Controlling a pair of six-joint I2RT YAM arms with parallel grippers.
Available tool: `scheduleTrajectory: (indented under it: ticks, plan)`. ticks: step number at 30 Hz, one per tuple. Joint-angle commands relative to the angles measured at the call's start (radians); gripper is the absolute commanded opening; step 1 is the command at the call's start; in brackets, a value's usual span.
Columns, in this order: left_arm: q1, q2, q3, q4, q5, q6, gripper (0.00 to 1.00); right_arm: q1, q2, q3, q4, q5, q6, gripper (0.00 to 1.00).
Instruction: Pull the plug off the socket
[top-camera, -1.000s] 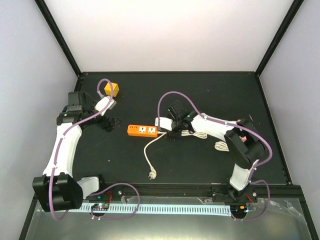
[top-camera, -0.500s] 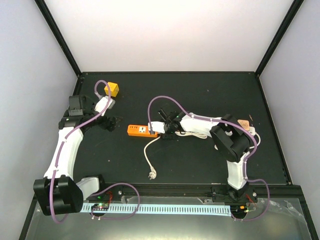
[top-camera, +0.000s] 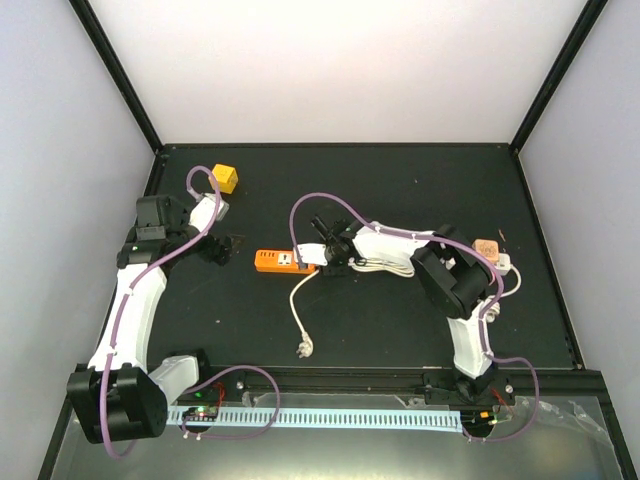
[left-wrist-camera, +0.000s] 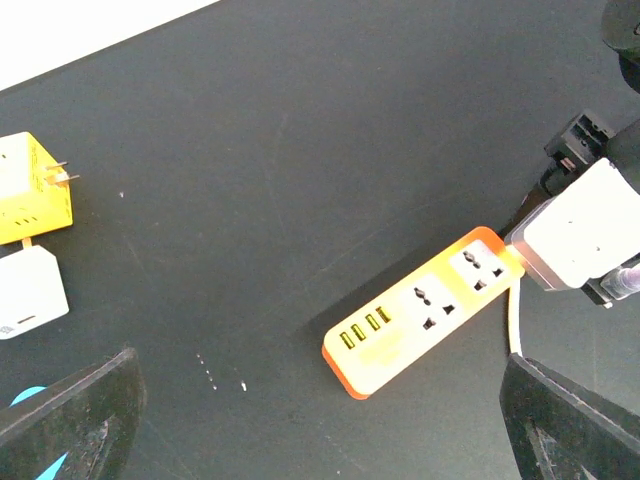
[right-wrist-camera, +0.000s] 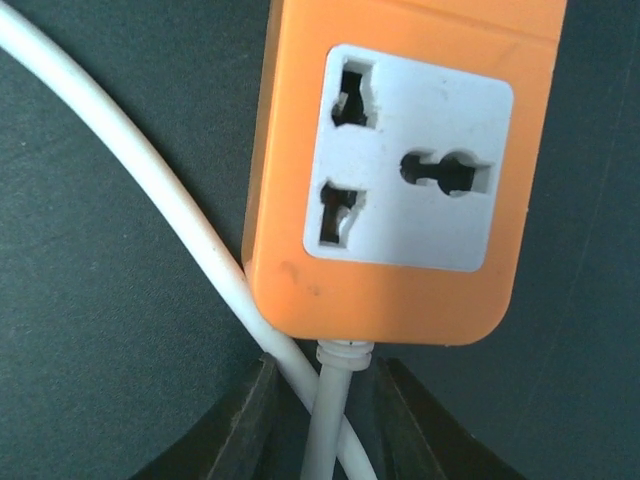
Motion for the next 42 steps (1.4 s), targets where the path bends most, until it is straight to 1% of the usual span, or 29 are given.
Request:
scheduleTrajectory:
  ticks: [1,10,17,25,35,42]
  plan:
    - [0.003,-0.019,-0.007,0.036,-0.004,-0.020,0.99,-0.022,0.064,0.048,-0.073,0.064,-0.031,0.27]
    - [0.003,-0.014,-0.007,0.043,-0.002,-0.021,0.99,-0.126,0.120,0.133,-0.166,0.119,-0.071,0.15]
    - [0.003,-0.001,-0.006,0.046,0.005,-0.024,0.99,-0.225,0.151,0.213,-0.201,0.195,-0.123,0.09]
    - [0.003,0.001,-0.004,0.044,0.010,-0.024,0.99,-0.332,0.222,0.338,-0.205,0.303,-0.249,0.08]
    - [0.003,0.004,-0.008,0.046,-0.002,-0.023,0.99,-0.447,0.420,0.647,-0.293,0.364,-0.285,0.10]
    - [0.002,0.013,-0.004,0.046,0.003,-0.026,0.99,-0.514,0.466,0.685,-0.202,0.408,-0.359,0.12]
